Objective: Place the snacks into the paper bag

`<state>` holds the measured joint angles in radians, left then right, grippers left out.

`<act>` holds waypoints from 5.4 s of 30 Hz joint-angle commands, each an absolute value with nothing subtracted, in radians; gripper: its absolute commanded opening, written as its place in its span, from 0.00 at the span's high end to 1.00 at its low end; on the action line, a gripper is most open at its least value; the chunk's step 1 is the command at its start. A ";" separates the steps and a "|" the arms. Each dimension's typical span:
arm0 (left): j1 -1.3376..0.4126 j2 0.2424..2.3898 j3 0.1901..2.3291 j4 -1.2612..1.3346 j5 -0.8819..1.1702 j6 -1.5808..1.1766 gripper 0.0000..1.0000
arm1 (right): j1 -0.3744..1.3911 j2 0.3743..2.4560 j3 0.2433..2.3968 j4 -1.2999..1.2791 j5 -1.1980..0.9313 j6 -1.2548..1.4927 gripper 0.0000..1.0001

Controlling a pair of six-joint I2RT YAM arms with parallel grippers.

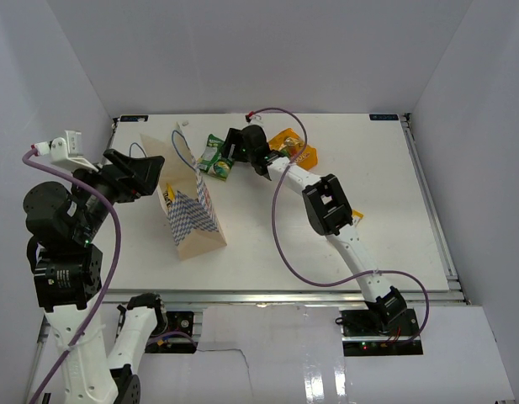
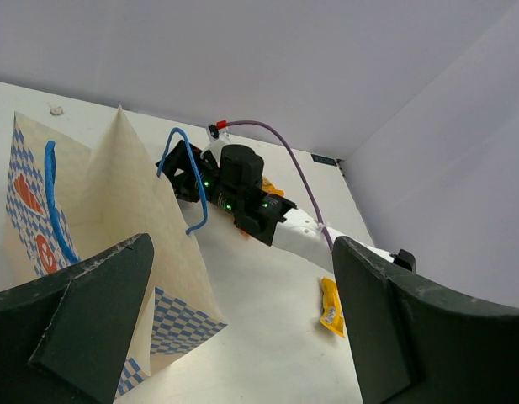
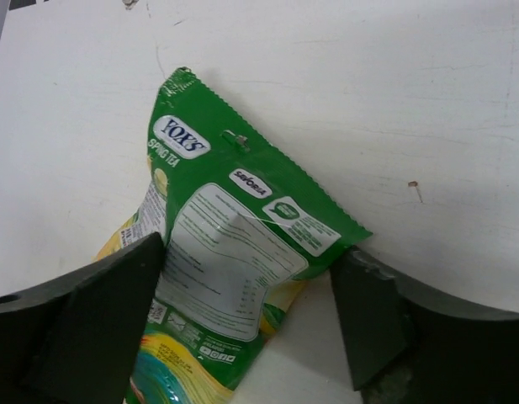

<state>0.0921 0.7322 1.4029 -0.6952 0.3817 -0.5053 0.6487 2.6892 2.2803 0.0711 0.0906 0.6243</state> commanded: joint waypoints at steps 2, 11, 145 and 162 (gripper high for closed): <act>0.089 0.742 1.440 -0.727 0.377 -0.505 0.02 | 0.650 2.735 2.332 0.109 0.123 0.634 0.29; 0.089 0.721 1.447 -0.738 0.364 -0.523 0.02 | 0.585 2.724 2.352 0.182 -0.042 0.533 0.77; 0.101 0.793 1.263 -0.416 0.723 -0.695 0.02 | 0.101 1.189 0.878 -0.607 -0.101 0.244 0.10; 0.103 0.690 1.190 -0.460 0.664 -0.684 0.02 | 0.041 1.391 0.770 -0.384 -0.219 0.420 0.19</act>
<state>0.0971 0.6952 1.1824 -0.4450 0.6842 -0.6960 0.0441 1.3743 0.7567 -0.4519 -0.2096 0.3763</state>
